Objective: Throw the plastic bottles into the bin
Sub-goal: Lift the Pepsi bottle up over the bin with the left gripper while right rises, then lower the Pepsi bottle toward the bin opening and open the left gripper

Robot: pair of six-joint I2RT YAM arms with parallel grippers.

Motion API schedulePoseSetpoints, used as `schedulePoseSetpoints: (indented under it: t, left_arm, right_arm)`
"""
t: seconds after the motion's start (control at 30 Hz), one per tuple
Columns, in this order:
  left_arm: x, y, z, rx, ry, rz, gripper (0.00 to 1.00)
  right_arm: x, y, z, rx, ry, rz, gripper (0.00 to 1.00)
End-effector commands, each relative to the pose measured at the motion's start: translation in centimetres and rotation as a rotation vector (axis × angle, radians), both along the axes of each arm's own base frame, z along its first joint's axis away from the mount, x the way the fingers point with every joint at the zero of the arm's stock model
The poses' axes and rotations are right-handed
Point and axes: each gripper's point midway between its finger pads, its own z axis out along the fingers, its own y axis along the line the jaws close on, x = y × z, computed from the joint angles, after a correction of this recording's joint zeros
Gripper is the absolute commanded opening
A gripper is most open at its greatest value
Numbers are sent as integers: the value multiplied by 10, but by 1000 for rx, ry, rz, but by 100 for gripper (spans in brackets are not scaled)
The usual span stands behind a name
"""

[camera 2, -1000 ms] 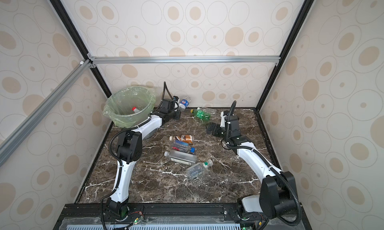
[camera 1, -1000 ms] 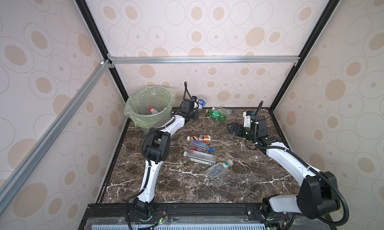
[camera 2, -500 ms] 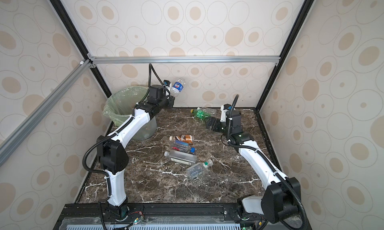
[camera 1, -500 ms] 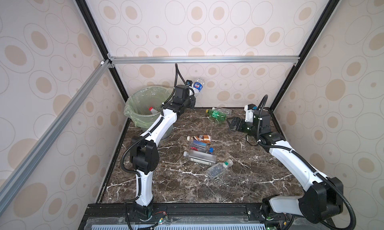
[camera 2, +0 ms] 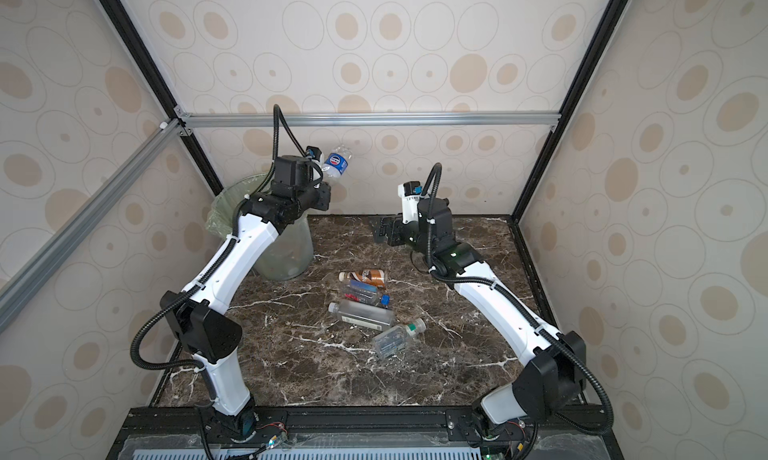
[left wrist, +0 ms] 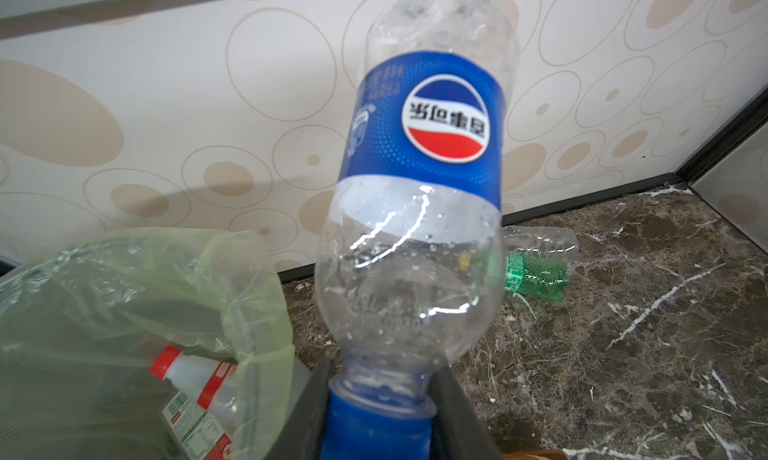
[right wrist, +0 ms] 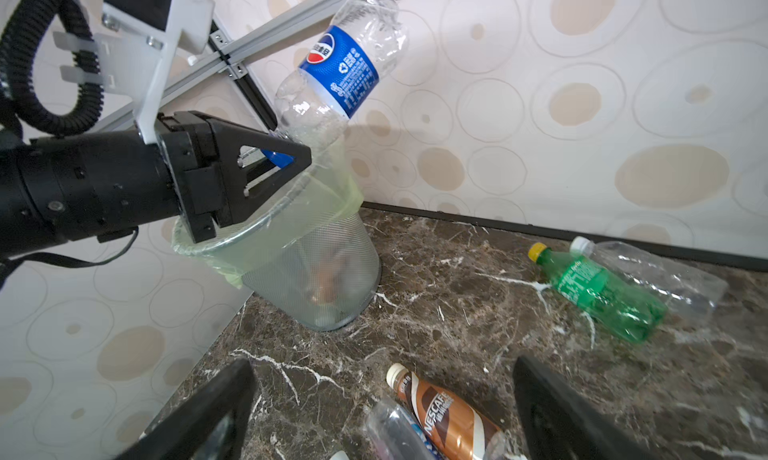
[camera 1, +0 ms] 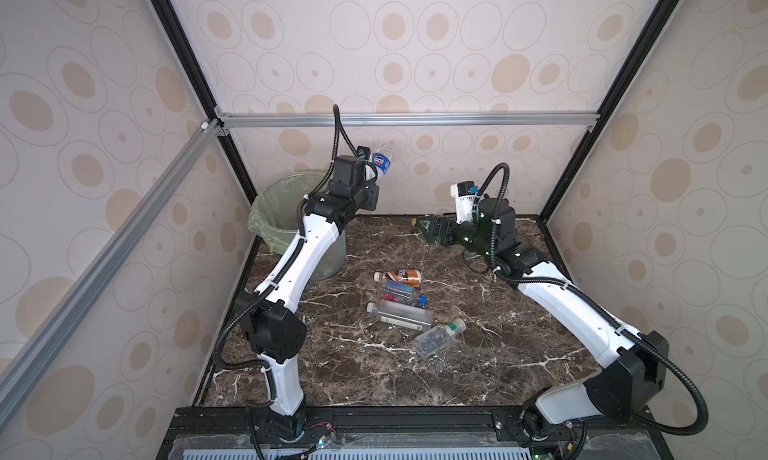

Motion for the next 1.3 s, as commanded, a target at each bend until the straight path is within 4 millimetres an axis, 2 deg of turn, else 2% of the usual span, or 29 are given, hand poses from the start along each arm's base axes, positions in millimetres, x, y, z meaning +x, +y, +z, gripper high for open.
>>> schedulePoseSetpoints:
  t: [0.0,0.17,0.37,0.5,0.63,0.73,0.83,0.93,1.03,1.1,1.13,1.17,1.2,1.27]
  left_arm:
    - [-22,33,47,-10,-51,74,17]
    - [-45,66,81,-5,-116,157,17]
    - [-84,109,142,0,-267,272,19]
    - [-112,136,183,4,-372,344,19]
    - [-132,153,213,-9,-458,388,19]
    - [-143,160,223,-12,-495,410,19]
    - [-142,162,215,-11,-489,418,19]
    - [-123,160,177,-8,-405,405,19]
    - [-95,162,111,-22,-258,385,20]
    - [-77,161,69,-52,-152,348,25]
    - [-69,160,57,-52,-117,340,30]
    - [-66,158,52,-51,-89,333,39]
    - [-65,155,56,-63,-85,320,56]
    - [-69,154,77,-95,-136,320,81]
  right_arm:
    - [-5,26,26,-8,-104,77,100]
    - [-1,41,28,11,-96,105,100]
    - [1,52,23,12,-73,129,100]
    - [2,51,20,-1,-67,127,100]
    - [2,51,16,-10,-60,124,100]
    - [2,51,13,-15,-50,124,100]
    - [2,51,10,-18,-43,122,100]
    - [3,51,8,-19,-39,121,100]
    - [2,51,7,-17,-35,122,100]
    - [1,50,7,-16,-33,122,100]
    - [0,50,6,-20,-32,122,100]
    - [0,49,6,-22,-34,121,100]
    - [-1,47,6,-25,-34,118,100]
    - [-2,46,5,-31,-36,113,100]
